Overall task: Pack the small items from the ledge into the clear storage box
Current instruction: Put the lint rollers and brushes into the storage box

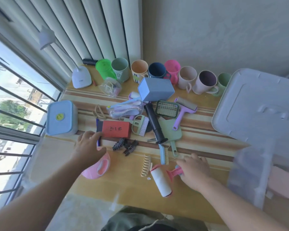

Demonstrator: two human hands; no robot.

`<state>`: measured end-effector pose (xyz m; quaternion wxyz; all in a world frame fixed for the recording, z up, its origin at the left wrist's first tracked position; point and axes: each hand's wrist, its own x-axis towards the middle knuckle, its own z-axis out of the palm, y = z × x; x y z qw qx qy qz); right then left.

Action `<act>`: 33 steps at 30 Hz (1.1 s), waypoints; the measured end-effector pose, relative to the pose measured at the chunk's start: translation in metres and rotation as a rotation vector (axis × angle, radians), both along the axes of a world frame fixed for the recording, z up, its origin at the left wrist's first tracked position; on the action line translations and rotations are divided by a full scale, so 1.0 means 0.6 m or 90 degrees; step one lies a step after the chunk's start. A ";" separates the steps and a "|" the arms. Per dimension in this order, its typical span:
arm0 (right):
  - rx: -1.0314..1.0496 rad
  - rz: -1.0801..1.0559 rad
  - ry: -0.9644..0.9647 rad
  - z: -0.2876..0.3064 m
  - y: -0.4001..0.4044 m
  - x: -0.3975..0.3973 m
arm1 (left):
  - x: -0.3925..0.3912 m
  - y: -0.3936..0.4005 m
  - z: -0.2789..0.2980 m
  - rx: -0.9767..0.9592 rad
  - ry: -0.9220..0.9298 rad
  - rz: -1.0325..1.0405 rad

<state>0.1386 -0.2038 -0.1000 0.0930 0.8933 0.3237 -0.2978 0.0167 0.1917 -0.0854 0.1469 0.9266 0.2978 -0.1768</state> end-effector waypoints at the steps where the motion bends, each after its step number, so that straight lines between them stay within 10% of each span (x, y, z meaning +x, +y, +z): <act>1: 0.022 -0.034 0.007 0.012 -0.007 -0.005 | -0.017 0.006 0.000 -0.004 0.050 0.013; 4: 0.124 -0.146 0.044 0.042 -0.027 -0.026 | -0.065 -0.007 -0.007 -0.013 0.134 0.022; 11: 0.260 -0.460 0.015 0.064 -0.056 -0.049 | 0.093 -0.145 0.006 -0.008 -0.231 -0.185; 22: 0.388 -0.521 -0.253 0.246 -0.185 0.006 | 0.426 -0.385 -0.103 -0.014 0.065 -0.400; 33: 0.290 -0.651 -0.295 0.211 -0.485 -0.055 | 0.372 -0.425 0.004 -0.239 -0.282 -0.343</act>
